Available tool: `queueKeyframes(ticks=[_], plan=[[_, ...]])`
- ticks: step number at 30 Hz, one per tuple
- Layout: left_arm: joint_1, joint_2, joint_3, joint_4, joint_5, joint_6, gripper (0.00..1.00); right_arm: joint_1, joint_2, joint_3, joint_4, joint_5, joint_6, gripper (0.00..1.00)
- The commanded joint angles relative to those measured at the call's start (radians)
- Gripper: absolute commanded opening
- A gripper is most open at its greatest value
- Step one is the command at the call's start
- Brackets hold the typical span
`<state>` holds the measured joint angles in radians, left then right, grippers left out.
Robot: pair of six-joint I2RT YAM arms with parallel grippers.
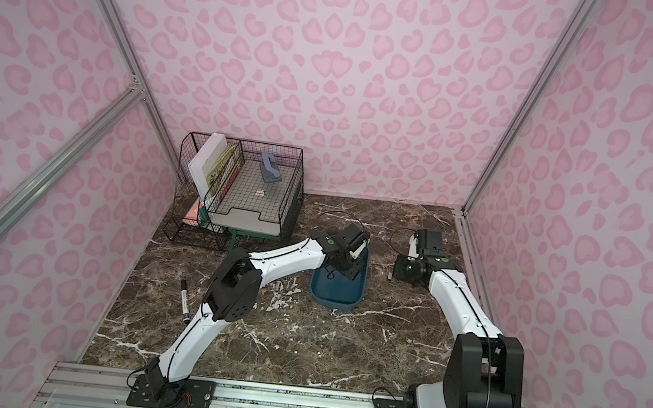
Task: Take out the socket from the storage box
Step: Pick up the socket head from the storage box.
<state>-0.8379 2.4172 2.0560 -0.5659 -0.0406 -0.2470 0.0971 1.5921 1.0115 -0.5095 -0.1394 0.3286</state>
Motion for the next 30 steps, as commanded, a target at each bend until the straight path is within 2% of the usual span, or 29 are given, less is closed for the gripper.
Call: queueKeyframes(ticks=[1,21,30], plan=[[0.001,0.035,0.045,-0.015,-0.019,0.031,0.53,0.002,0.003,-0.001,0.029,-0.006,0.001,0.36],[0.004,0.129,0.150,-0.006,-0.039,0.030,0.52,0.001,-0.001,-0.005,0.037,-0.020,-0.002,0.36],[0.008,0.141,0.161,-0.008,-0.035,0.035,0.35,0.000,-0.005,-0.019,0.047,-0.029,0.000,0.36]])
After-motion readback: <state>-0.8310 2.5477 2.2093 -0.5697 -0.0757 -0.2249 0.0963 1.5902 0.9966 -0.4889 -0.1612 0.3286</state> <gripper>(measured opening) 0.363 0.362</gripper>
